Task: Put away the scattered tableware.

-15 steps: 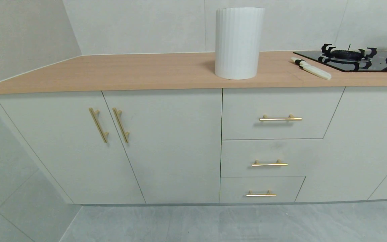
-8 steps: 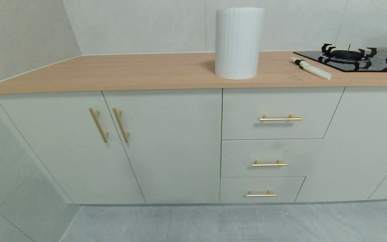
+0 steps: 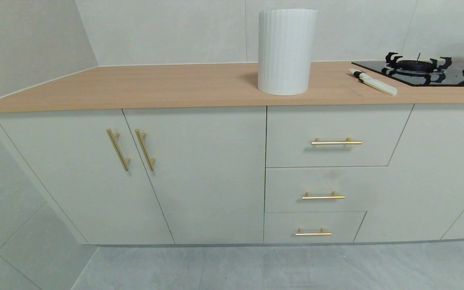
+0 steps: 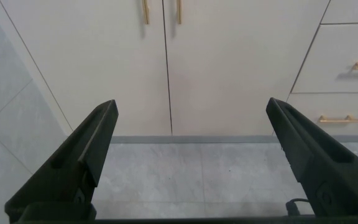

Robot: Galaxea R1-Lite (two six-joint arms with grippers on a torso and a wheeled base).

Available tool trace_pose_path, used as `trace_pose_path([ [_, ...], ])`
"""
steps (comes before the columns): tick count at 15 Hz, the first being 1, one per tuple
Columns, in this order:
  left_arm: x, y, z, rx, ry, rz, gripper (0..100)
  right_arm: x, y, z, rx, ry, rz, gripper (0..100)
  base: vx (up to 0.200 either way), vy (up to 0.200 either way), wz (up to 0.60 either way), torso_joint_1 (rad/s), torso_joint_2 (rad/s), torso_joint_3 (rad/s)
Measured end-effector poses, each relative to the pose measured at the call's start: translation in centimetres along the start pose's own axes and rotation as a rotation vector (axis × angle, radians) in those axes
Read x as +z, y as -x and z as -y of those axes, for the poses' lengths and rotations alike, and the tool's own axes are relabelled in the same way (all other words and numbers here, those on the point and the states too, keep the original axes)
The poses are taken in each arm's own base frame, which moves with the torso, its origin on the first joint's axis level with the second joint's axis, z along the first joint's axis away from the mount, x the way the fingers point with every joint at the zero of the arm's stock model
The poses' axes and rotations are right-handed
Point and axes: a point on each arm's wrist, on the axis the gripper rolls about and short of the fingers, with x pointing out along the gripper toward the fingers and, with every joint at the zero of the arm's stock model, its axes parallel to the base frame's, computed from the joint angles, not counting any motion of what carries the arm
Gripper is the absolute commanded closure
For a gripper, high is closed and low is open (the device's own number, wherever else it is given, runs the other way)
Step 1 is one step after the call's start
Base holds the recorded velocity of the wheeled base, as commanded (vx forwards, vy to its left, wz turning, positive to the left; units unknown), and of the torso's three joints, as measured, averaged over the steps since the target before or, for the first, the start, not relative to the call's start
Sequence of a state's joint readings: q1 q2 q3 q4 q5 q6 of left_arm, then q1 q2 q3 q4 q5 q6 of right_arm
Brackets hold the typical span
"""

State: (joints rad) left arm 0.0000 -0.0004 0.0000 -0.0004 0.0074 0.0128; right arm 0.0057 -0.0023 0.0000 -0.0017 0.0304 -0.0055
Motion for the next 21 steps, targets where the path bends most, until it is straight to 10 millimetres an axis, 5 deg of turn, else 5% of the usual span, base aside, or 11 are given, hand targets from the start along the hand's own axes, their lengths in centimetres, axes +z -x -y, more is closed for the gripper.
trace_pose_path([
  [21, 0.00, 0.00, 0.00, 0.000, 0.007, 0.000, 0, -0.02, 0.00, 0.00, 0.000, -0.002, -0.002, 0, 0.190, 0.000, 0.00, 0.004, 0.00, 0.001],
])
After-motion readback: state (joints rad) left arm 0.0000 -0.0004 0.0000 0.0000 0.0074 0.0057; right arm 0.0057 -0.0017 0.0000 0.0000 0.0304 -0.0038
